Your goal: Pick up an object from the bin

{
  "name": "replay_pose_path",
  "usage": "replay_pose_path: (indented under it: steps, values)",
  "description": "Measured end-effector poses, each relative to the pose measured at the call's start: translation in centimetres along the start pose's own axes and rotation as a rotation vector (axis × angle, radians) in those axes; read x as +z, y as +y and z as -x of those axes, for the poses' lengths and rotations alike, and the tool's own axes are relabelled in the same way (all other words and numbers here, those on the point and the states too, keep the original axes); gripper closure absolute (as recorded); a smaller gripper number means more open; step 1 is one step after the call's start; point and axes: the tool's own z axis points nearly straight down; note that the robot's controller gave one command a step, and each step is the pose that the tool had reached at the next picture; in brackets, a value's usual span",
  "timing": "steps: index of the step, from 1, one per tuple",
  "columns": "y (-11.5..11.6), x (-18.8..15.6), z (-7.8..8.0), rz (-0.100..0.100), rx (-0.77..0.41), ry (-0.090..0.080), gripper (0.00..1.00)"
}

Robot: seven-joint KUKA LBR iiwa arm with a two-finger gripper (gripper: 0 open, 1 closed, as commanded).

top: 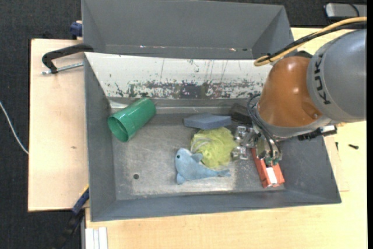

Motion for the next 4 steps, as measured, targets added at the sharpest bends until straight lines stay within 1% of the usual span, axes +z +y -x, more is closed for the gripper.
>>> replay_pose_path:
  steps: [1, 2, 3, 4]
  values:
    - [0.0, -3.3, -0.1, 0.0, 0.032, 0.004, 1.0]
    - [0.5, -8.8, 0.4, 0.0, 0.036, 0.006, 1.0]
    - [0.4, -9.2, 1.3, 0.002, 0.101, -0.015, 1.0]
    - [0.1, -9.4, 0.9, -0.001, 0.108, 0.017, 1.0]
